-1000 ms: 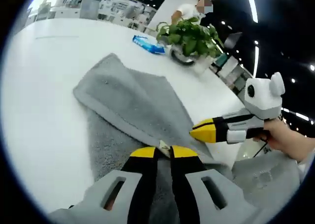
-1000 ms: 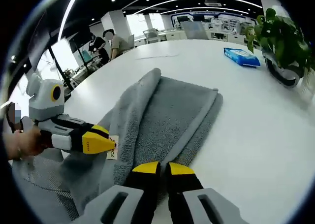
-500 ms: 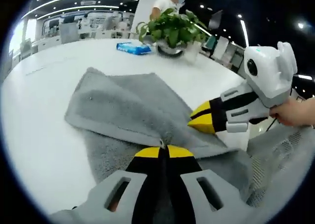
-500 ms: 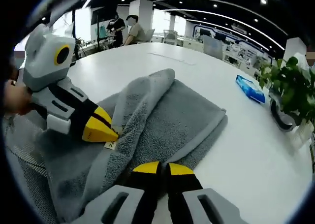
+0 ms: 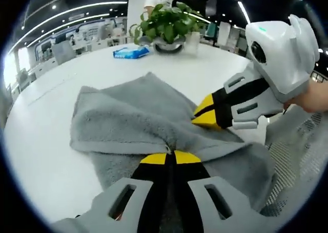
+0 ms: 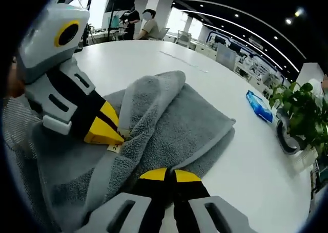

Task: Open the folded towel by lifting each exposed corner and separating the folded layers until the towel lies flat within the target outline without major curled edges

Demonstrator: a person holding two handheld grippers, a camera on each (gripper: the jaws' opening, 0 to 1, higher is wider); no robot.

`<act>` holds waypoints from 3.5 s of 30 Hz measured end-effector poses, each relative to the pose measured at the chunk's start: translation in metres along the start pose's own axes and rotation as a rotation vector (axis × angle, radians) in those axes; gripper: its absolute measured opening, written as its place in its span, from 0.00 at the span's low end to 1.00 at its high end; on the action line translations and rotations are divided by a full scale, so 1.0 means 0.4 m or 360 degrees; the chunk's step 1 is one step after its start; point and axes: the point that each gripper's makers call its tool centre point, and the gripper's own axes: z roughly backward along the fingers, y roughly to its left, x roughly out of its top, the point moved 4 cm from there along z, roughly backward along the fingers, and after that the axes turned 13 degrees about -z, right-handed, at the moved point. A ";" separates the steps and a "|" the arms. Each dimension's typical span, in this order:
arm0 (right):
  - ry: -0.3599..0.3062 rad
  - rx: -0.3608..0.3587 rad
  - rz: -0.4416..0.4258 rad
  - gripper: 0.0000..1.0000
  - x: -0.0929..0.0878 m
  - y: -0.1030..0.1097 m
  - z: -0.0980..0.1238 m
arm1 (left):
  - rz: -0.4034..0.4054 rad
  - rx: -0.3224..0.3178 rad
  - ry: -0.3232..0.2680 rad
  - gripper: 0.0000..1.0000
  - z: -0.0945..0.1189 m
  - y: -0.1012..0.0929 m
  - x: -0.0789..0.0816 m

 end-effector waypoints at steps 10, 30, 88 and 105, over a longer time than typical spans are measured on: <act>-0.0050 0.0042 -0.0077 0.00 0.000 -0.025 -0.017 | 0.0048 -0.0050 0.0016 0.02 -0.005 0.007 0.000; -0.0113 0.0030 0.0042 0.00 -0.003 -0.023 -0.019 | 0.0107 -0.0093 0.0022 0.02 -0.007 0.012 -0.001; -0.0184 0.0065 0.0086 0.00 0.002 -0.018 -0.023 | 0.0330 -0.0113 0.0143 0.01 0.009 0.035 -0.013; -0.0117 0.0042 0.0072 0.00 0.010 -0.022 -0.027 | 0.0275 -0.0078 0.0184 0.00 0.045 0.073 -0.023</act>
